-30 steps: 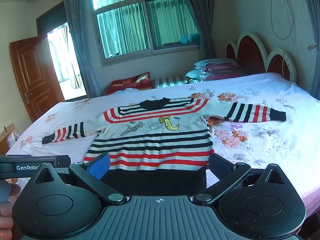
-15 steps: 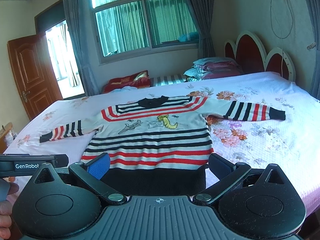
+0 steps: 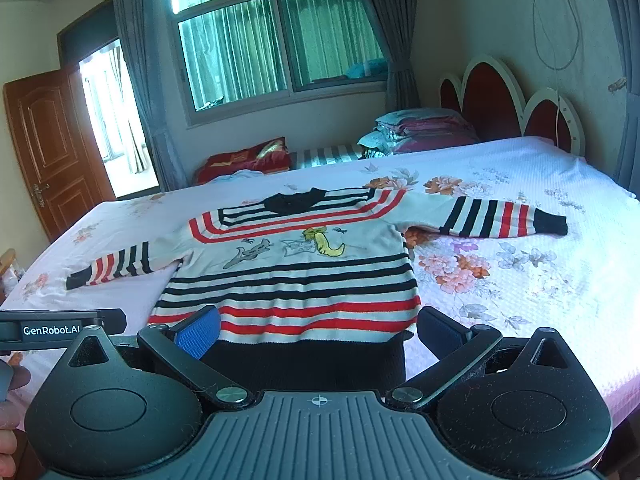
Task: Fold small clothes
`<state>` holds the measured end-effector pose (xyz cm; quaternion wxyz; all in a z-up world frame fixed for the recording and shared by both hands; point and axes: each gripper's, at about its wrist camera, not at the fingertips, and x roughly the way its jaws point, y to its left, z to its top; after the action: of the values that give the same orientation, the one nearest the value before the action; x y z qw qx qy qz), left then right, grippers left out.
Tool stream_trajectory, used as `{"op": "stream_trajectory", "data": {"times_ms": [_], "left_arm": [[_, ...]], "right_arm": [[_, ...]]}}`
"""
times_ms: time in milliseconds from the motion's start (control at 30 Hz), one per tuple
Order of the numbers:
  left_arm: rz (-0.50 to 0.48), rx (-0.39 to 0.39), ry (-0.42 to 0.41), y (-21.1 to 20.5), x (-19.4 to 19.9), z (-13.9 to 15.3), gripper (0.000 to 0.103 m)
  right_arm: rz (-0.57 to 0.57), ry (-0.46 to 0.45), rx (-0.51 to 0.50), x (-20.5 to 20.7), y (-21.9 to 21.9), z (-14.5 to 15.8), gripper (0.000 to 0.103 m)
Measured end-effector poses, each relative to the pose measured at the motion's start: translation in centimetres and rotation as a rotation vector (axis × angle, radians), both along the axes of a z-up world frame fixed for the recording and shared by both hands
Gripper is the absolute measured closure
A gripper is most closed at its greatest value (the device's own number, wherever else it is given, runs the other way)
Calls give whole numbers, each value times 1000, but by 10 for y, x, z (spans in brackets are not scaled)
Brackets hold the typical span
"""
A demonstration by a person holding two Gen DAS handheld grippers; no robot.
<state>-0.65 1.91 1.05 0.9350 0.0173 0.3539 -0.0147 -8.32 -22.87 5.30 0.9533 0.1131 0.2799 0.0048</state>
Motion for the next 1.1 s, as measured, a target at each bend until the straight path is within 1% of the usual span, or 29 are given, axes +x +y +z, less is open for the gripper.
{"op": "stream_trajectory", "data": {"times_ms": [200,500,767,933,1100], "left_arm": [[-2,5,11,-1,16,-3,5],[-4,0,32,1,56,-13,5],[-23,-14,47,5,107,-26,5],[-55,-2,52,7,145,-31,5],[-91,-7,63,11,183,-36,5]], "right_arm": [[-17,12,-2,13,-2,-5,0],[-67,38,-15,42,-8,-16,0],[-113,67,-6,80,-12,-27,0],[-157,79,-2,108,-13,-31,0],[-215,85,10,136,-15,-31,0]]}}
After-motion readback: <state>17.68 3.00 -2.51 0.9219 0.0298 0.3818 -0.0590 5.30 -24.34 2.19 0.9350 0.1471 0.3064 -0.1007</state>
